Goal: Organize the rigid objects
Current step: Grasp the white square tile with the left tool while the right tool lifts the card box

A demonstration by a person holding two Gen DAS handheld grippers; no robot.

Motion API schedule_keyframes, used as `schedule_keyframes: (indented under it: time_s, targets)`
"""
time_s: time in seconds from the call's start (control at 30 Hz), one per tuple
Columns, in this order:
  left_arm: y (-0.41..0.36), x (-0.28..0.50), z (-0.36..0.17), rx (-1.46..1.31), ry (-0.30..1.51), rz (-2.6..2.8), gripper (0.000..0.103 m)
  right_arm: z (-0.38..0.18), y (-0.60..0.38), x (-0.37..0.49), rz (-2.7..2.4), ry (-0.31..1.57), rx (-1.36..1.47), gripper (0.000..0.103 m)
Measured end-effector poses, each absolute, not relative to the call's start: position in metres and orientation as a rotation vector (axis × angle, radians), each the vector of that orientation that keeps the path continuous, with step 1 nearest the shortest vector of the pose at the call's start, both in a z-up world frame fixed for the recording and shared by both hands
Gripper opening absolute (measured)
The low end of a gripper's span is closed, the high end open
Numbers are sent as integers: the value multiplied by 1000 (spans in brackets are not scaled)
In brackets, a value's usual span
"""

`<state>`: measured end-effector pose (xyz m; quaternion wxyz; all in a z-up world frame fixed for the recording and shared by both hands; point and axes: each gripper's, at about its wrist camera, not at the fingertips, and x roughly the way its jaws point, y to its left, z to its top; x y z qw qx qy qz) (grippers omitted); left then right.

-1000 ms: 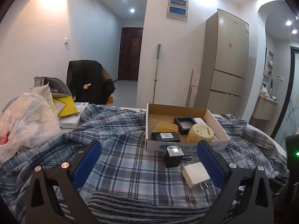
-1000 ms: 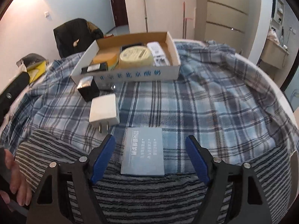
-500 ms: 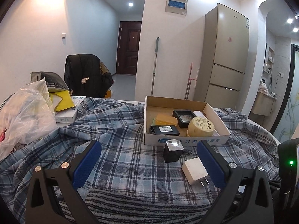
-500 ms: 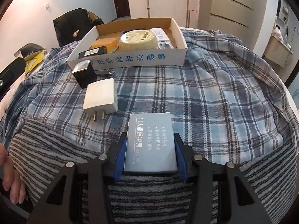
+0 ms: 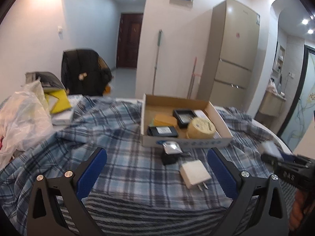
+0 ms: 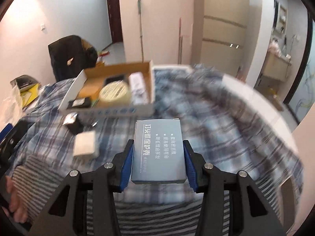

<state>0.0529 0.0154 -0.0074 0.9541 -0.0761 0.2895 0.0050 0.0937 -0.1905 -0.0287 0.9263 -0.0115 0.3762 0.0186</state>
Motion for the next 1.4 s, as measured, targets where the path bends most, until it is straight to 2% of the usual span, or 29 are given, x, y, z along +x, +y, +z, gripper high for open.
schedule_keyframes:
  time_s: [0.23,0.4,0.5,0.6,0.73,0.83,1.0,1.1,1.4]
  targets:
    - [-3,92,-27,-334,842,-75,103,-36,-211,85,5,617,-30,46]
    - [-16,121,-44,-368,947,-82,102,-41,-222,85,76,597,45,46]
    - [-26,133,-54,-358,991,-84,94,-40,-226,83,73,589,67,46]
    - [-35,143,-64,-344,1031,-80,94,-39,-227,79,72,574,74,46]
    - [-46,155,-75,-311,1075,-68,85,-38,-224,78,82,563,57,46]
    - [-51,162,-81,-293,1100,-67,85,-37,-224,76,87,553,56,46]
    - [-58,163,-88,-263,1112,-61,69,-39,-225,77,91,561,64,46]
    - [-61,161,-89,-214,1101,-25,51,-39,-225,76,94,563,65,46]
    - [-58,144,-78,-131,1066,-35,49,-42,-230,80,98,589,91,46]
